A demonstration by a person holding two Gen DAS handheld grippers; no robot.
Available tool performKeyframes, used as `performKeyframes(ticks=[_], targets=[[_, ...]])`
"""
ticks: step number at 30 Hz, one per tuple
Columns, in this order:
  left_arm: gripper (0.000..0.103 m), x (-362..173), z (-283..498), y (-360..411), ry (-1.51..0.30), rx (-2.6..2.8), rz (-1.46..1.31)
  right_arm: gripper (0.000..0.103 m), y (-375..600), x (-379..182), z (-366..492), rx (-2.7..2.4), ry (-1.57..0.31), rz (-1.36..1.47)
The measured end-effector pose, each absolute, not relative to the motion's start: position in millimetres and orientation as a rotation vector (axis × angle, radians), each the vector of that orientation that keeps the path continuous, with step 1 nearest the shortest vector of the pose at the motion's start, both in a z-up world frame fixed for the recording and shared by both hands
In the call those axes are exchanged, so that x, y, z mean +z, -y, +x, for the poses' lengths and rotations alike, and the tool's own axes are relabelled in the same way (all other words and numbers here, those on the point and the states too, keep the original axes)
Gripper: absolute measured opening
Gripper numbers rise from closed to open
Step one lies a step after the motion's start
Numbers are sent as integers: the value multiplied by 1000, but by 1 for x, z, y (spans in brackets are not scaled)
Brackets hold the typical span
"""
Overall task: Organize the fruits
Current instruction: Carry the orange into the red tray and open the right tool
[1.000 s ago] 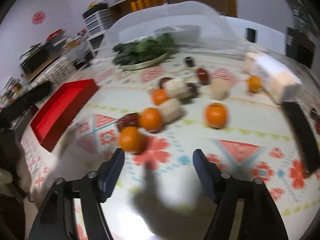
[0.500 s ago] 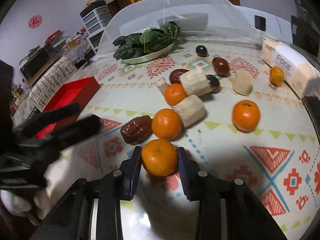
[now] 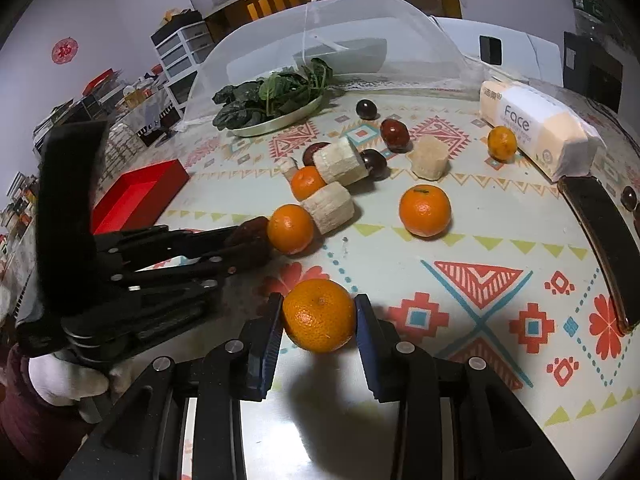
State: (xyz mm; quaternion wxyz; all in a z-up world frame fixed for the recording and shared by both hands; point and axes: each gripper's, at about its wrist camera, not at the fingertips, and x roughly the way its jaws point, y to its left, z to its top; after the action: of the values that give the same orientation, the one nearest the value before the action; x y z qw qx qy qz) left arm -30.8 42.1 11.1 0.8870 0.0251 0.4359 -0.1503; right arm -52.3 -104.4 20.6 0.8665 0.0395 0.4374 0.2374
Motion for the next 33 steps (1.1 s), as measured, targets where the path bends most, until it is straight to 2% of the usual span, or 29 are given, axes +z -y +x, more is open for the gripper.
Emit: performKeyframes(ticks=[6, 13, 21, 29, 31, 33], targets=[[27, 46, -63, -91, -804, -257, -67, 38, 82, 39, -63, 524, -891, 53], [27, 84, -115, -201, -695, -47, -179, 38, 9, 69, -70, 669, -859, 16], [27, 62, -134, -323, -731, 212, -276, 38, -126, 76, -80, 907, -883, -16], [27, 41, -140, -368, -762, 254, -339, 38, -215, 35, -77, 957, -977, -88], [32, 44, -142, -371, -754, 247, -350, 38, -226, 26, -77, 956, -983, -98], [45, 49, -145, -372, -738, 239, -363, 39, -228, 25, -79, 951, -967, -114]])
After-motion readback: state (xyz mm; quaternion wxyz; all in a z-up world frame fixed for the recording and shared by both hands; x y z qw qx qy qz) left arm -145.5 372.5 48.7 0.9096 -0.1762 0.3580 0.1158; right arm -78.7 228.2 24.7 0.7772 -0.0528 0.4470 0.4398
